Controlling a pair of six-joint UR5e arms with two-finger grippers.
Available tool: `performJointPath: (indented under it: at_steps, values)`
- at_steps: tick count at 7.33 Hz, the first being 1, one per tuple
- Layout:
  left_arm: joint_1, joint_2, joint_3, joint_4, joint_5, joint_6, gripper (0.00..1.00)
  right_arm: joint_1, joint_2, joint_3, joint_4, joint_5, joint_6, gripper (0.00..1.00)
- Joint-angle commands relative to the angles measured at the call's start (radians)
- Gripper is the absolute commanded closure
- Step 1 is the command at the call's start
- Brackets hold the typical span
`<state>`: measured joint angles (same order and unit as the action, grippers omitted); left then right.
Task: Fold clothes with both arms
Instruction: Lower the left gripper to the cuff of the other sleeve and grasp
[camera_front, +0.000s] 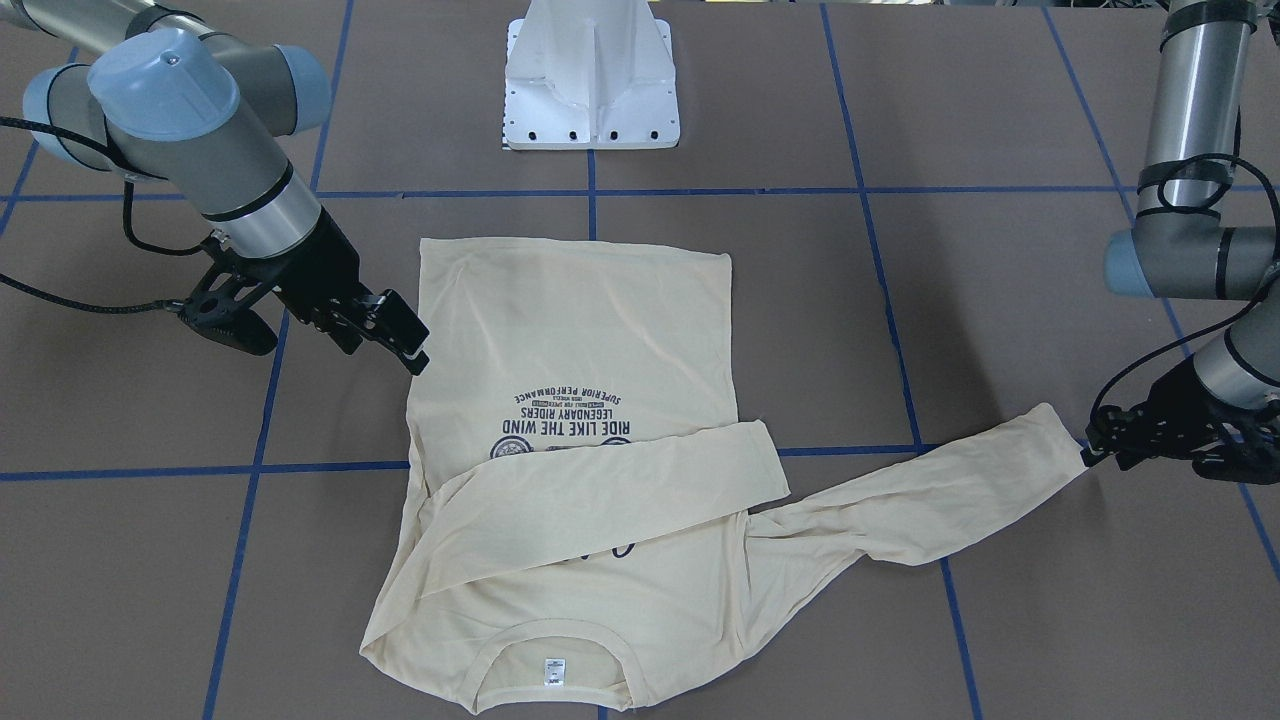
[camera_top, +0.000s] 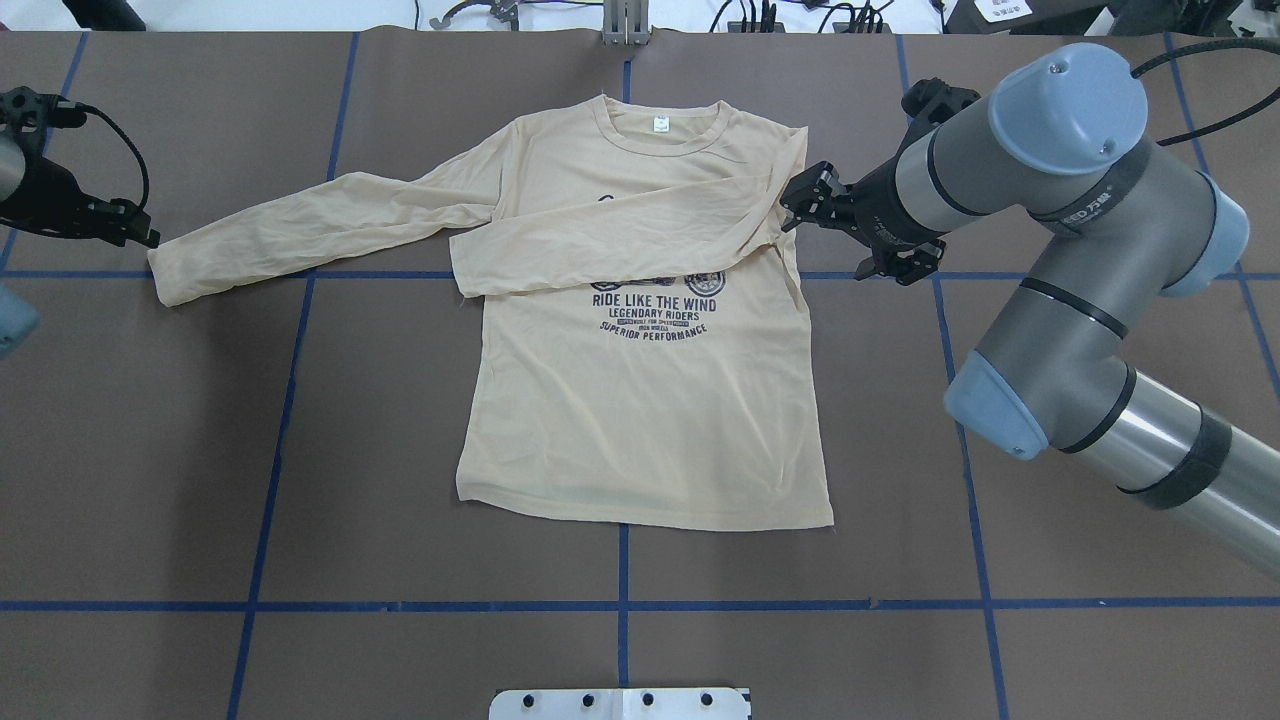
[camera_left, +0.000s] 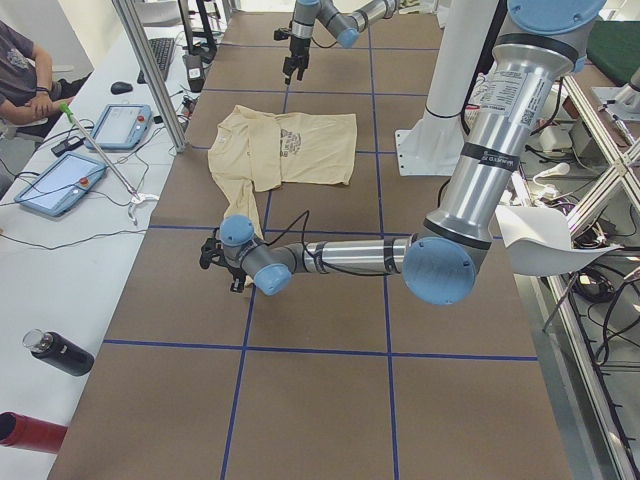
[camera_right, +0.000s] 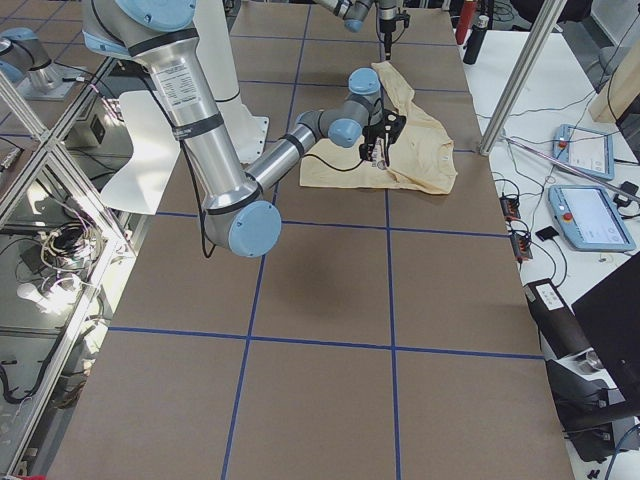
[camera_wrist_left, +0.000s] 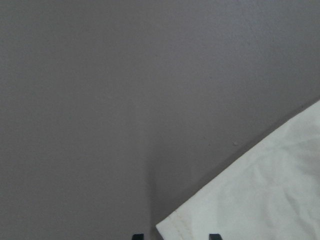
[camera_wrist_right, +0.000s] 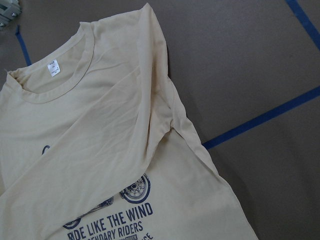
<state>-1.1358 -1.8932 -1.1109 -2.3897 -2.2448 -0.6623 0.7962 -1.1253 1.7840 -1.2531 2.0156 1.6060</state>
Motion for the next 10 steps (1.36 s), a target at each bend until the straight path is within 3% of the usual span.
performJointPath:
  at_steps: [1,10]
  values:
    - [0.001,-0.01,0.008,0.001,0.008,-0.005,0.47,-0.002,-0.004,-0.002,0.0,-0.001,0.0,0.0]
    - [0.01,-0.018,0.028,0.0,0.004,-0.013,0.47,-0.003,-0.002,-0.006,0.0,-0.001,-0.001,0.01]
